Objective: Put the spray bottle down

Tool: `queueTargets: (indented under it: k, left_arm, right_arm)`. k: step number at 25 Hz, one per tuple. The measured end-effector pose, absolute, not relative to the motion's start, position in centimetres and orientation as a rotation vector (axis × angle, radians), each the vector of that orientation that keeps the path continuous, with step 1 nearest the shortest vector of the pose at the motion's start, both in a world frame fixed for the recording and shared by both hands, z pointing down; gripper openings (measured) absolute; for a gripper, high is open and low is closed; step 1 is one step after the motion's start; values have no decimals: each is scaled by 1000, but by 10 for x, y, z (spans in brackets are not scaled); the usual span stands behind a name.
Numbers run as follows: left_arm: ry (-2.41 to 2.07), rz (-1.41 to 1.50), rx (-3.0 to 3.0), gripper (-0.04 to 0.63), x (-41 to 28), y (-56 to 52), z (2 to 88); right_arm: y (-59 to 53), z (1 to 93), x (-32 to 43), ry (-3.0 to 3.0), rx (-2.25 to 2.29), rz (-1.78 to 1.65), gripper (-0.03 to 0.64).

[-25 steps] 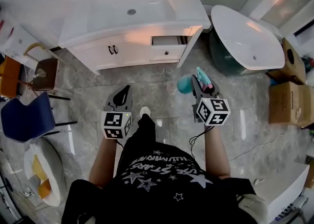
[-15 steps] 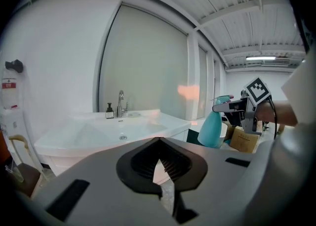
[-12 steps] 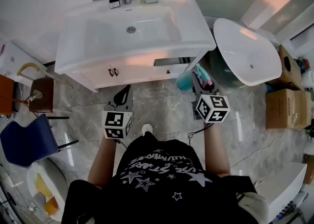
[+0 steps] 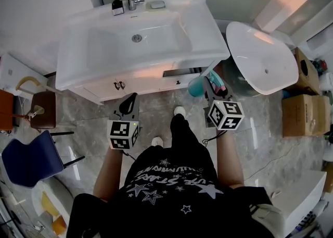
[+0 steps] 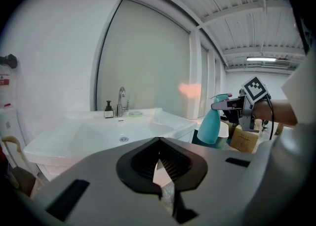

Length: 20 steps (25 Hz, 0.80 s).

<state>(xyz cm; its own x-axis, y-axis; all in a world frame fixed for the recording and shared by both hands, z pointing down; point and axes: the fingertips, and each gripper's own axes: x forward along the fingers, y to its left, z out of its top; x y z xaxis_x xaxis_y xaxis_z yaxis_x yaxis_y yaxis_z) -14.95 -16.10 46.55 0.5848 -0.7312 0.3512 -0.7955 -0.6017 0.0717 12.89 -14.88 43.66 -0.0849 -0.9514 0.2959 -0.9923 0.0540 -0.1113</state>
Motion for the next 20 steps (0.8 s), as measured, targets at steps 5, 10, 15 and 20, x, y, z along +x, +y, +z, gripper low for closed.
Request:
queueTargets:
  k: [5,10,15,20]
  left_arm:
    - [-1254,456,2596,15,-129,-187,473]
    - [-1298,468,2569,15,-111,-239,476]
    - [-1327,480,2546,15,-80,-299,477]
    - [-1361,488,2498,15,-57,-357,480]
  right_arm:
    - [-184,444,150,-2177,2036,447,149]
    - [-245,448,178,-2193,2034,458,149]
    - [-321,447,206,-2228,1995,436,149]
    - [-399,457,226,-2240,1934,437,149]
